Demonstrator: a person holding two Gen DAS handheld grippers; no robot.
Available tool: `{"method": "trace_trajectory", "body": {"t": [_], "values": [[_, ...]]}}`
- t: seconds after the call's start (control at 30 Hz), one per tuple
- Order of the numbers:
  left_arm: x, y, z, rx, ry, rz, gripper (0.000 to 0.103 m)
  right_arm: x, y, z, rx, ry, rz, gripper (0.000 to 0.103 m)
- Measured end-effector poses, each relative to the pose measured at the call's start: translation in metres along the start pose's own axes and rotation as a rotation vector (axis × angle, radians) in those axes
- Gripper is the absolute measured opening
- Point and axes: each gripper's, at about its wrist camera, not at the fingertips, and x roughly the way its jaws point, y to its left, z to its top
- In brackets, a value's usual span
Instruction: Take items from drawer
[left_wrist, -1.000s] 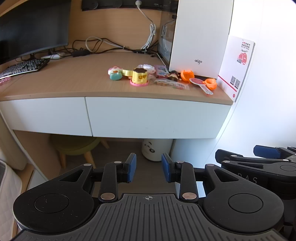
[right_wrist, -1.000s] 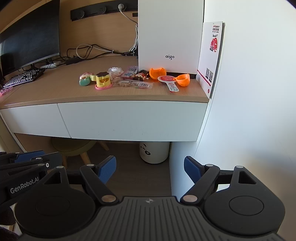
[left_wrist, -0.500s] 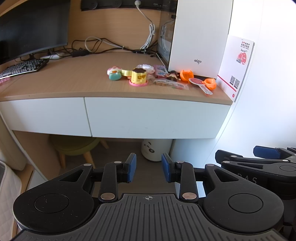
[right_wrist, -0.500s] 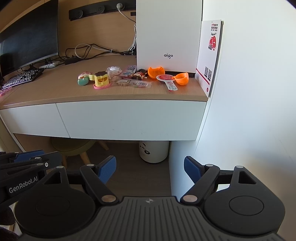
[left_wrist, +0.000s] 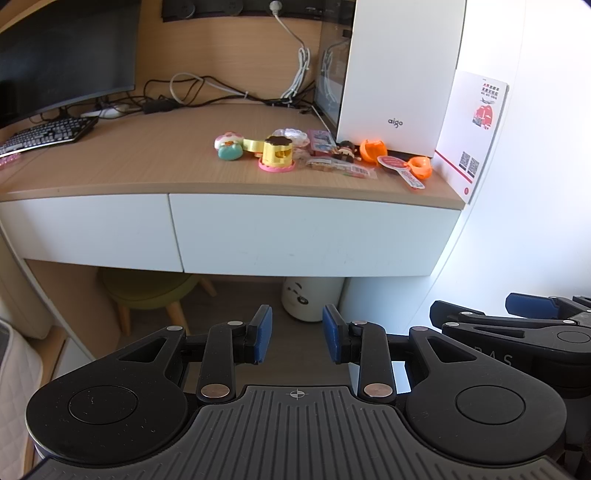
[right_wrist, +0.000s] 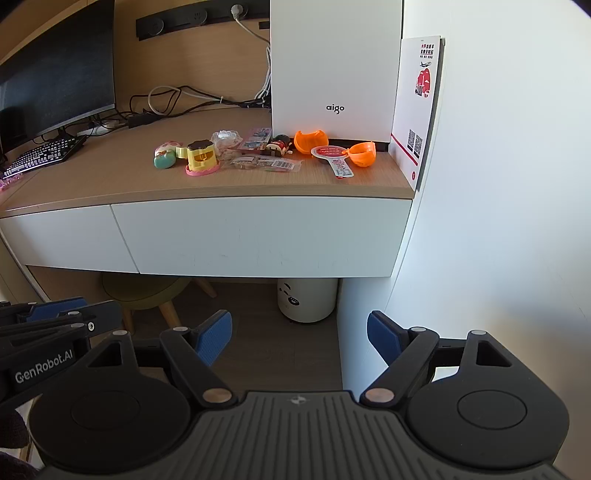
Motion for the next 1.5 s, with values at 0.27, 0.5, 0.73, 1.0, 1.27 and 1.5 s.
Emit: {"method": "trace_trajectory", "body": {"t": [0.27, 0.5, 0.73, 1.0, 1.27, 1.5], "values": [[0.0, 0.0, 0.0, 0.0, 0.001, -0.001, 0.033, 0.001, -0.001, 0.0, 0.0, 0.002, 0.0, 0.081], [0.0, 0.0, 0.0, -0.001, 0.001, 0.0, 0.033, 0.001, -0.001, 0.0, 0.002, 0.002, 0.0, 0.081], [0.001, 0.0, 0.0, -0.001, 0.005, 0.002, 0.033, 0.003, -0.002, -0.003, 0.007, 0.005, -0.002, 0.081], [0.002, 0.001, -0.001, -0.008, 0.007, -0.001, 0.033, 0.003, -0.003, -0.004, 0.009, 0.006, -0.002, 0.081], [0.006, 0.001, 0.0, -0.023, 0.027, -0.003, 0.033, 0.004, -0.004, -0.006, 0.02, 0.017, -0.009, 0.081], [0.012, -0.001, 0.002, -0.007, 0.045, -0.049, 0.029, 0.006, -0.011, -0.003, 0.056, 0.028, -0.015, 0.081]]}}
